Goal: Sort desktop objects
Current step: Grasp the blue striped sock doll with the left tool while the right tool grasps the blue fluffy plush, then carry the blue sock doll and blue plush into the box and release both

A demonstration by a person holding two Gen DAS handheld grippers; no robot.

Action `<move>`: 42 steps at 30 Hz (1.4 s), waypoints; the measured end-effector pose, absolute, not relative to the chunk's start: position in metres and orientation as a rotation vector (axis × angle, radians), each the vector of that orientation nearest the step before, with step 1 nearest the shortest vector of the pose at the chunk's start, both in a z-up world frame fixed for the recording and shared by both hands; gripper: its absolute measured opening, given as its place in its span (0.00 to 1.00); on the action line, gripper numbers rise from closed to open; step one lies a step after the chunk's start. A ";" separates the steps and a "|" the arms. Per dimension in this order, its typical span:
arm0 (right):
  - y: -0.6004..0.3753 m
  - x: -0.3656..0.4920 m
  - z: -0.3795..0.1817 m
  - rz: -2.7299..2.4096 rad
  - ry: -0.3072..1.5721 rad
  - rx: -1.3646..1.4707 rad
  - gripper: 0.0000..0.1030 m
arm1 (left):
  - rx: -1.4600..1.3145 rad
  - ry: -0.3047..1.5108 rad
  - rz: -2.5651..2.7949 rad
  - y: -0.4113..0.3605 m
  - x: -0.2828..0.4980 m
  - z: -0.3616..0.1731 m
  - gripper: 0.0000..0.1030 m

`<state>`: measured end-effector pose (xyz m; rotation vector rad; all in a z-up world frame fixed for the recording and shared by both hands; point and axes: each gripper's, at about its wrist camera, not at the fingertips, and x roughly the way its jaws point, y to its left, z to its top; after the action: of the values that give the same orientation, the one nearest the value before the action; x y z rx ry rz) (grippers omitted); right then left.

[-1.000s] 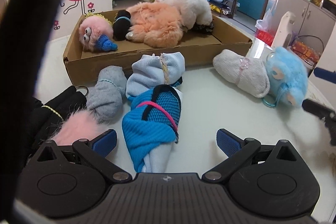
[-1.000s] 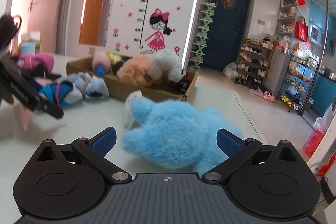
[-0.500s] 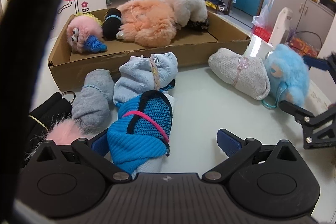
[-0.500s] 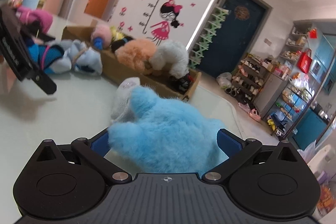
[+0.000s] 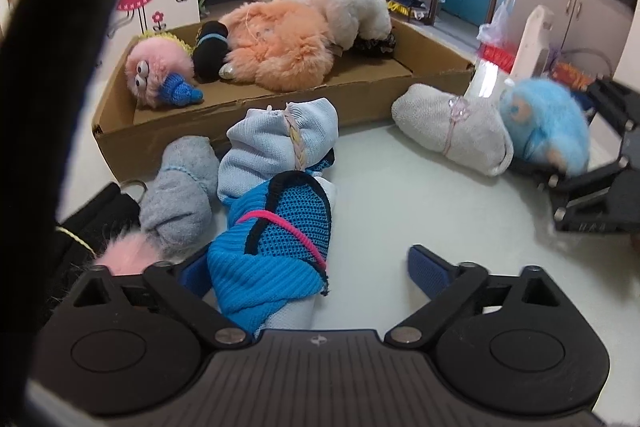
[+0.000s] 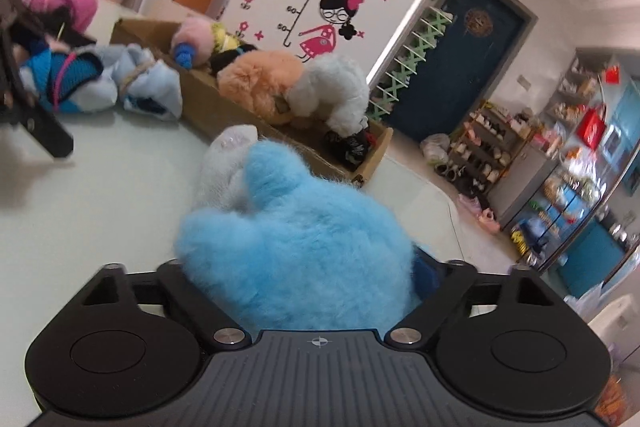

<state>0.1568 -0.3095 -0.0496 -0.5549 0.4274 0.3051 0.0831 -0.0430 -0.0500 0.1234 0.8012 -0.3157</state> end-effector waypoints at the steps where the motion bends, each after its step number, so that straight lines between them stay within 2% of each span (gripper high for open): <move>1: -0.311 0.157 -0.049 0.306 0.427 -0.540 0.82 | 0.130 0.795 -0.316 -0.044 0.081 -0.049 0.80; 2: -0.313 0.156 -0.047 0.307 0.425 -0.522 0.79 | 0.126 0.787 -0.321 -0.043 0.081 -0.047 0.59; 3: -0.316 0.156 -0.046 0.308 0.425 -0.505 0.78 | 0.120 0.780 -0.322 -0.042 0.080 -0.044 0.43; 11: -0.330 0.134 -0.025 0.306 0.358 -0.410 0.73 | -0.006 0.785 -0.368 -0.031 0.069 -0.037 0.41; 19: -0.337 0.102 0.008 0.314 0.293 -0.301 0.73 | 0.027 0.717 -0.343 -0.030 0.031 -0.001 0.41; 30: -0.342 0.080 0.028 0.395 0.337 -0.151 0.73 | 0.021 0.698 -0.277 -0.018 -0.005 0.024 0.41; 42: -0.383 0.085 0.091 0.482 0.369 0.133 0.73 | -0.017 0.656 -0.243 -0.004 -0.010 0.069 0.41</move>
<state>0.0855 -0.3828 0.0914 0.1331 0.3689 0.4821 -0.0102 -0.0039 0.0687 -0.0170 0.6558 -0.2426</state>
